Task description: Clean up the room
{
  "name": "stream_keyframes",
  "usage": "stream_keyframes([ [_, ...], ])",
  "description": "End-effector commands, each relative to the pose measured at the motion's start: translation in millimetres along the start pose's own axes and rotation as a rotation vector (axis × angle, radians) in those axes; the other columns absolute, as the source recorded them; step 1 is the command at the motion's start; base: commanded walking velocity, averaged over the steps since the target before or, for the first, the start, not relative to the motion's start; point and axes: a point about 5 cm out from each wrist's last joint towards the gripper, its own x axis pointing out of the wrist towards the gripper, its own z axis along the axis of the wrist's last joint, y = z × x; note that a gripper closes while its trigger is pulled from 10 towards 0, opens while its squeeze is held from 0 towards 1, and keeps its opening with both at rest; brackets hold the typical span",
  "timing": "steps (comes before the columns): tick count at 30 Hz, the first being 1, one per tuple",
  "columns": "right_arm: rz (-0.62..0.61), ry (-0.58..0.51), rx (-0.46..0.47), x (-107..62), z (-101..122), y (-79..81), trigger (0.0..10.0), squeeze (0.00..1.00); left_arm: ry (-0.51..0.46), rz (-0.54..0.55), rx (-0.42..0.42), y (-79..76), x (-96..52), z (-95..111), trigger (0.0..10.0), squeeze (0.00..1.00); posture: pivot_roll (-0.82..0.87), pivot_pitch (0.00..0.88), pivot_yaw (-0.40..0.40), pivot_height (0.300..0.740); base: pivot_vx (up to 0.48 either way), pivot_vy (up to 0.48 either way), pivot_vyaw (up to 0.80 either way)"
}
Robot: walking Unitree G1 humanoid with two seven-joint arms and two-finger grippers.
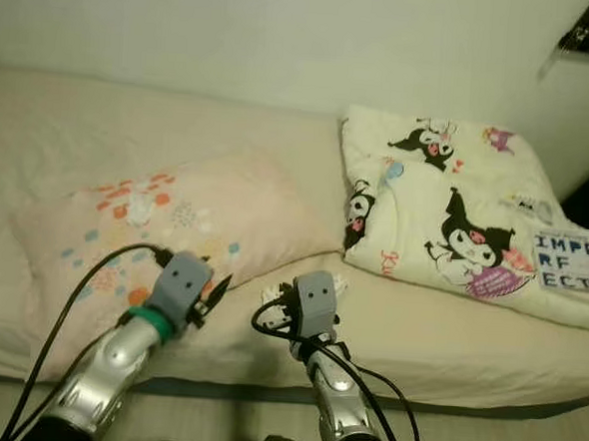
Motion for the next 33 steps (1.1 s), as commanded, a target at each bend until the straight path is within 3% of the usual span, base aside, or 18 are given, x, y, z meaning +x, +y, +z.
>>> stream_keyframes([
  [1,-0.025,-0.039,0.022,2.2,6,-2.3,10.0,0.0,0.043,0.018,0.064,0.7,-8.2,-15,10.0,0.0,-0.04,0.086,0.013,0.74,0.0,0.0,0.0],
  [4,-0.048,-0.072,0.033,5.1,14,-5.4,10.0,0.0,0.124,0.032,0.065,3.3,-14.0,-33,10.0,0.0,-0.03,0.088,0.01,0.74,0.0,0.0,0.0],
  [5,-0.103,-0.143,0.032,9.3,29,-13.4,10.0,0.0,0.24,0.104,0.004,13.1,-20.9,-53,10.0,0.0,-0.03,0.096,0.007,0.74,0.0,0.0,0.0],
  [7,-0.186,-0.254,-0.011,14.3,58,-30.0,10.0,0.0,0.348,0.232,-0.076,31.3,-29.7,-70,10.0,0.0,-0.03,0.098,0.004,0.74,0.0,0.0,0.0],
  [9,-0.207,-0.288,-0.055,15.7,71,-39.4,10.0,0.0,0.309,0.28,-0.087,40.1,-27.3,-62,10.0,0.0,-0.02,0.113,-0.013,0.74,0.0,0.0,0.0],
  [11,-0.211,-0.282,-0.073,15.7,75,-48.3,10.0,0.0,0.211,0.316,-0.1,49.1,-18.4,-41,10.0,0.0,-0.02,0.113,-0.013,0.74,0.0,0.0,0.0],
  [14,-0.184,-0.167,-0.143,7.6,55,-52.9,10.0,0.0,0.087,0.328,-0.165,59.4,-4.7,-7,10.0,0.0,-0.04,0.129,-0.043,0.74,0.0,0.0,0.0],
  [18,-0.161,-0.073,-0.158,-1.9,36,-52.1,10.0,0.0,0.027,0.301,-0.199,57.9,1.3,9,10.0,0.0,-0.06,0.135,-0.047,0.74,0.0,0.0,0.0],
  [19,-0.157,-0.041,-0.146,-9.2,26,-50.5,10.0,0.0,0.007,0.274,-0.218,49.2,5.6,15,10.0,0.0,-0.07,0.138,-0.047,0.74,0.0,0.0,0.0],
  [22,-0.16,-0.033,-0.136,-12.1,23,-50.4,10.0,0.03,-0.004,0.257,-0.229,43.4,7.7,19,10.0,0.0,-0.07,0.14,-0.043,0.74,0.0,0.0,0.0],
  [23,-0.18,-0.04,-0.098,-14.1,22,-51.6,10.0,1.0,-0.022,0.218,-0.237,30.5,11.5,26,10.0,0.0,-0.08,0.14,-0.04,0.74,0.0,0.0,0.0],
  [29,-0.178,-0.062,-0.079,-9.2,29,-55.1,10.0,1.0,-0.035,0.172,-0.23,19.0,11.6,33,10.0,0.0,-0.08,0.14,-0.036,0.74,0.0,0.0,0.0],
  [33,-0.17,-0.063,-0.084,-6.2,32,-57.1,10.0,1.0,-0.031,0.163,-0.226,19.4,9.9,34,10.0,0.0,-0.07,0.138,-0.034,0.74,0.0,0.0,0.0],
])
